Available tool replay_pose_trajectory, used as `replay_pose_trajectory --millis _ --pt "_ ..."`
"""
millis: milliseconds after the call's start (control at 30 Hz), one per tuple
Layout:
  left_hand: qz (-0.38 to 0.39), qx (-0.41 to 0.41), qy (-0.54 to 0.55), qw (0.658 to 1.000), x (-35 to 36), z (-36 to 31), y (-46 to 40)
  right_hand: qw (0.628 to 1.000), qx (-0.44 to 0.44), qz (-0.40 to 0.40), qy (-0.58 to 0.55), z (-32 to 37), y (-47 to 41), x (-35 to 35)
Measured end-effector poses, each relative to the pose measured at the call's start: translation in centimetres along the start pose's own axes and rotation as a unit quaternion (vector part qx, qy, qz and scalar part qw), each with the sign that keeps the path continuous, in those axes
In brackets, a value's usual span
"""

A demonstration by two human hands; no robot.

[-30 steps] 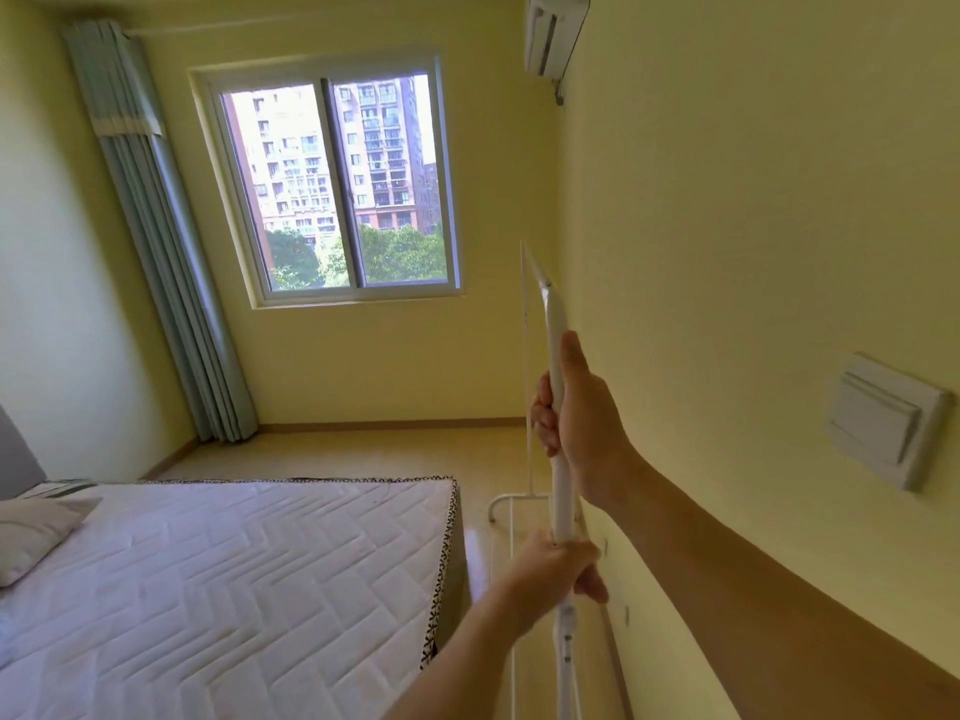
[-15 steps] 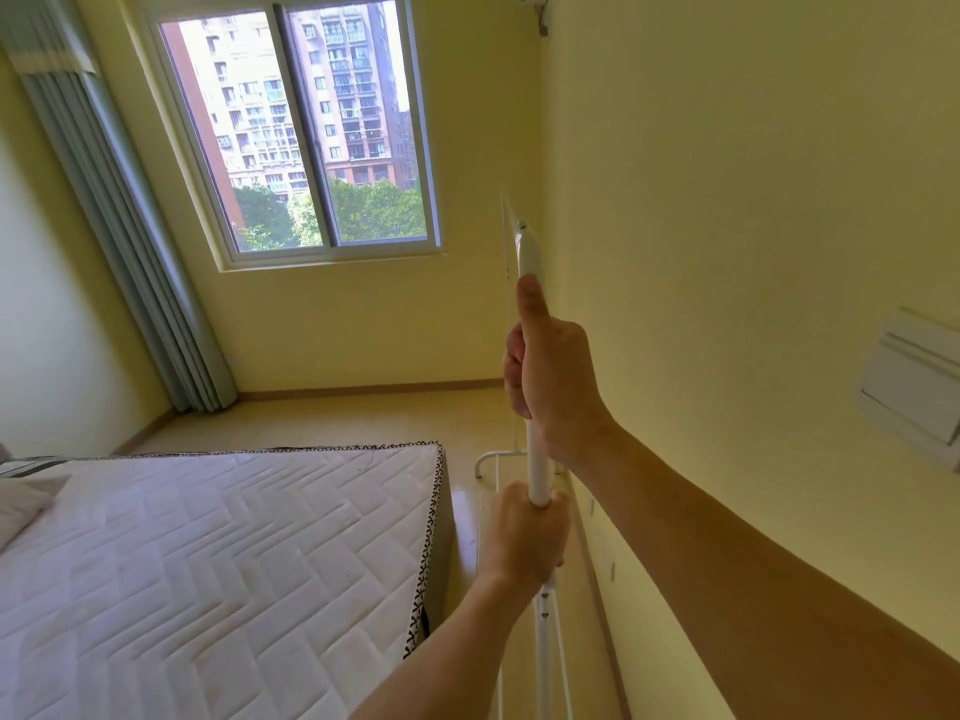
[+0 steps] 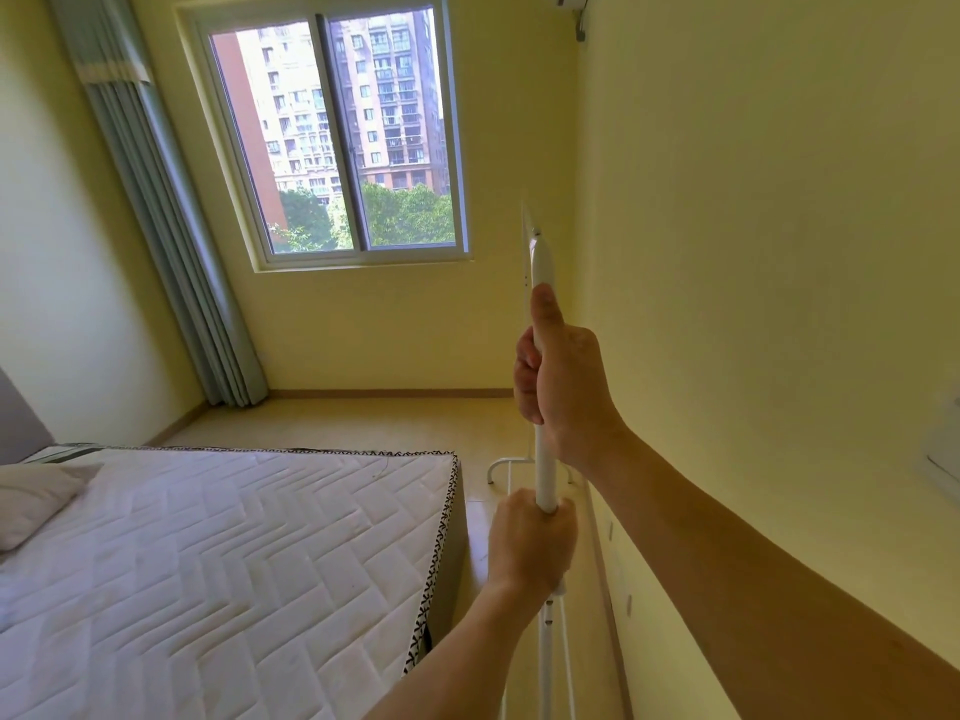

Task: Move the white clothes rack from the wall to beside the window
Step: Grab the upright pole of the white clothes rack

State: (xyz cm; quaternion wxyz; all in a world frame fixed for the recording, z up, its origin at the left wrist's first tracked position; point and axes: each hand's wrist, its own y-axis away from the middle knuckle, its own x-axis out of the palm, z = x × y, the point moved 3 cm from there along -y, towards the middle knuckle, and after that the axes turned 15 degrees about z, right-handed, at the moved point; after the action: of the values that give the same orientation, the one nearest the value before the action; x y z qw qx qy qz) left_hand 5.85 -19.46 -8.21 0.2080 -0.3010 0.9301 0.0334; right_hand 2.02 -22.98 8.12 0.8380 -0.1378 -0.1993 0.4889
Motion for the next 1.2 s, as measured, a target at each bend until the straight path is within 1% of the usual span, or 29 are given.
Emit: replay_pose_trajectory --millis 167,333,400,500,600,767,967,1033,1067,1133,1200 --pt "-0.009 -0.007 -0.014 1.0 -0.4 -0.1 -2.4 1.0 0.007 0.001 -0.002 -0.9 -2.3 -1.1" --pt "-0.006 -0.007 0.002 1.0 -0.3 0.5 -6.1 1.0 0.016 -0.003 0.015 -2.1 -5.2 -2.5" --pt "-0.017 -0.009 -0.002 1.0 -0.3 0.4 -7.2 0.999 0.025 0.001 0.02 -2.3 -6.3 -2.9" --pt "-0.026 0.005 -0.005 1.0 -0.2 0.4 -9.0 0.999 0.032 -0.003 0.026 -2.7 -7.9 -3.9" --pt "-0.044 0.029 -0.031 0.998 0.1 0.3 -11.1 0.999 0.036 -0.009 0.03 -3.4 -9.5 -5.1" --pt "-0.049 0.022 -0.066 0.996 0.7 0.4 -14.4 0.999 0.039 -0.008 0.032 -3.9 -11.8 -7.0" --pt "-0.041 0.048 -0.037 0.997 1.5 0.4 -19.0 0.999 0.044 0.0 0.03 -4.9 -15.2 -9.7" --pt "-0.018 0.06 -0.012 0.998 1.7 0.7 -20.7 0.998 0.049 0.006 0.03 -5.2 -16.3 -10.6" --pt "0.008 0.065 0.015 0.998 1.8 0.9 -21.6 0.998 0.05 0.012 0.027 -5.4 -16.9 -11.1" --pt "0.094 0.07 0.092 0.989 2.0 1.3 -23.4 0.998 0.046 0.021 0.024 -5.8 -17.9 -11.8" --pt "0.18 0.072 0.164 0.967 2.4 1.7 -24.8 0.999 0.038 0.033 0.02 -6.1 -18.9 -12.5"
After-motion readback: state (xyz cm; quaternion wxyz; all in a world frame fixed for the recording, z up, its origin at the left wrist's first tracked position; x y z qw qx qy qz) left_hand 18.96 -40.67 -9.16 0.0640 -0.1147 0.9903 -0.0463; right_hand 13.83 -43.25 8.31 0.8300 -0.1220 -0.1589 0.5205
